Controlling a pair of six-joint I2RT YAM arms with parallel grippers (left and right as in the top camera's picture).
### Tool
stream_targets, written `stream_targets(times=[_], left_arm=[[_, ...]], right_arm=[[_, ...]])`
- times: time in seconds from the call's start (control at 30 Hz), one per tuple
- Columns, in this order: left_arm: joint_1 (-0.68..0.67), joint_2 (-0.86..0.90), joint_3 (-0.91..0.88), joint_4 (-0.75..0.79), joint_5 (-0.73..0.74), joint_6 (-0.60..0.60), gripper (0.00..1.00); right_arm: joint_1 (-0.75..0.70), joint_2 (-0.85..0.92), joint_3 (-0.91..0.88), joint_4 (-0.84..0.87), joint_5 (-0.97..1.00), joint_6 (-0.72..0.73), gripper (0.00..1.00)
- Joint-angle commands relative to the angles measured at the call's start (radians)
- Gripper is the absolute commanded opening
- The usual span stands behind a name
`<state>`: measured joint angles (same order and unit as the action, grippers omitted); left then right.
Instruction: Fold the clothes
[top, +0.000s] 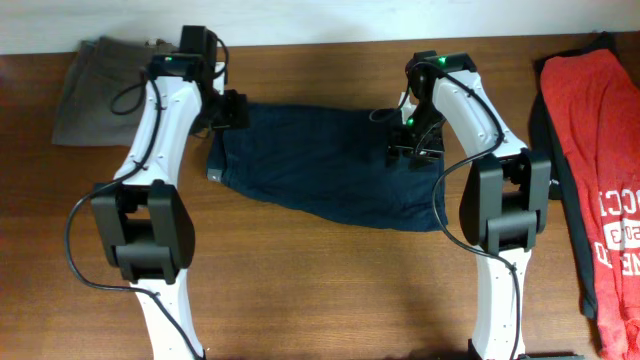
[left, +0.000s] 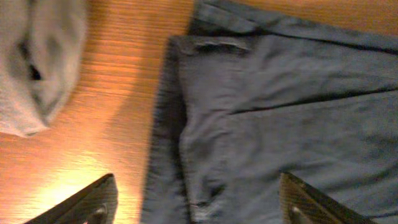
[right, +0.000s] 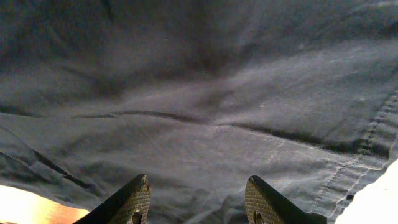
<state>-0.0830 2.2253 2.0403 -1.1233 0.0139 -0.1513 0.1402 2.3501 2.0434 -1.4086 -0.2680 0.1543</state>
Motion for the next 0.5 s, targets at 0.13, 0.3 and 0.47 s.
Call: stream_targets(times=[0.13,0.3,0.47], left_arm=[[0.089,0.052,0.006,-0.002,0.168,0.145,0.79],[0.101,0.135,0.006,-0.018,0.280,0.240,0.78],[0.104,0.188,0.006,-0.013,0.350,0.264,0.79]], right_arm=[[0.031,0.002,-0.005,0.000,-0.013,0.004,0.54],[0.030,0.002,-0.005,0.000,-0.013,0.003,0.54],[0.030,0.002,-0.005,-0.001,-0.013,0.003,0.54]])
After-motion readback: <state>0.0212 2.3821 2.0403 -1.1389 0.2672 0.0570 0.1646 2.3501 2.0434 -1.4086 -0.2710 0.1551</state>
